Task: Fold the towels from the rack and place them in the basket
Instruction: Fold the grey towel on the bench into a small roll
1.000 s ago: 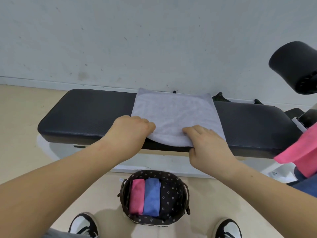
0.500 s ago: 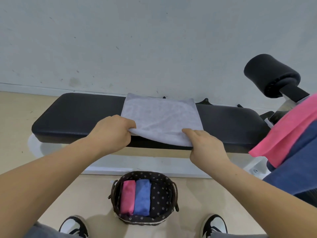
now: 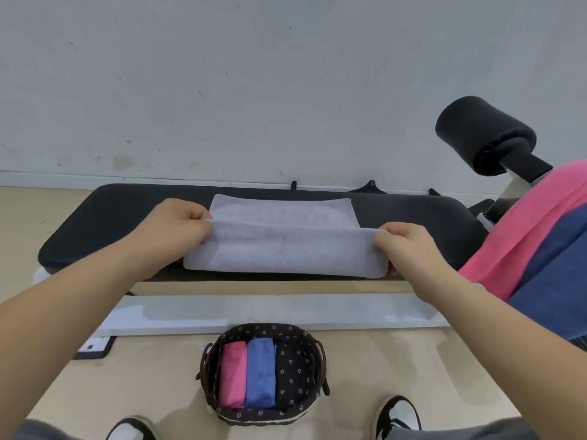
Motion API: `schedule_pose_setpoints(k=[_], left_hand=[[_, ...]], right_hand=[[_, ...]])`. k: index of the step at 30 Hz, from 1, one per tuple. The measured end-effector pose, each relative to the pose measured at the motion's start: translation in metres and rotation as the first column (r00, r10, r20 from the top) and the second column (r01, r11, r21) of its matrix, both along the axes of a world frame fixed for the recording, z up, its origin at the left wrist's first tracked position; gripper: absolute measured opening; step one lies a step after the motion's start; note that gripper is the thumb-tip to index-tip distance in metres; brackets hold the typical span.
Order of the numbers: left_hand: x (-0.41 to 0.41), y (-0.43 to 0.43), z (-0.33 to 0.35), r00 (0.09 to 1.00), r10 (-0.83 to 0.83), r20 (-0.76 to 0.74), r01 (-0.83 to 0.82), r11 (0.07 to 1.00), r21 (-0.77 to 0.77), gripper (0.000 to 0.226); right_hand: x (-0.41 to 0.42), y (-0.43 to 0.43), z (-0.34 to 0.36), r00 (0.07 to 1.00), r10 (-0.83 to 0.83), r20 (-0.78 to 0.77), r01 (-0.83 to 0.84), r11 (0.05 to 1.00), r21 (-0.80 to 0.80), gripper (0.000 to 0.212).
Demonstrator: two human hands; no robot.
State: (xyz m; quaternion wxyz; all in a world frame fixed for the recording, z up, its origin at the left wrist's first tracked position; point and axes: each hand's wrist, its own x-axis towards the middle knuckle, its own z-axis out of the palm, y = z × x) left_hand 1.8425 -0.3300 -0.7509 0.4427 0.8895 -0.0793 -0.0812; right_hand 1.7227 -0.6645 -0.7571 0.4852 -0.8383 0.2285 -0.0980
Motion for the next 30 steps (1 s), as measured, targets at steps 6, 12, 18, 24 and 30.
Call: schedule_pose_setpoints(k=[6, 12, 18, 24, 30], left_hand=[[0.03, -0.009, -0.007, 0.994, 0.09, 0.065, -0.089, 0.996, -0.012, 0.028], [0.071, -0.028, -0.019, 0.977, 0.132, 0.165, -0.133, 0.991, -0.001, 0.029], [0.104, -0.031, -0.041, 0.991, 0.043, 0.125, -0.079, 0.95, 0.304, 0.014], [0.114, -0.032, -0.041, 0.992, 0.01, 0.122, -0.06, 0.908, 0.415, 0.024], [0.105, -0.039, -0.029, 0.999, 0.006, 0.035, -0.021, 0.892, 0.451, 0.038]], right_hand=[[0.048, -0.004, -0.015, 0.999, -0.011, 0.052, 0.019, 0.989, -0.144, 0.036], [0.101, -0.015, -0.029, 0.992, -0.057, 0.11, 0.079, 0.974, -0.211, 0.033], [0.129, -0.021, -0.044, 0.994, -0.036, -0.103, -0.012, 0.901, -0.434, 0.019], [0.134, -0.024, -0.043, 0.991, -0.066, -0.115, 0.011, 0.905, -0.425, 0.02], [0.133, -0.02, -0.036, 0.991, -0.077, -0.109, 0.012, 0.862, -0.507, 0.031]])
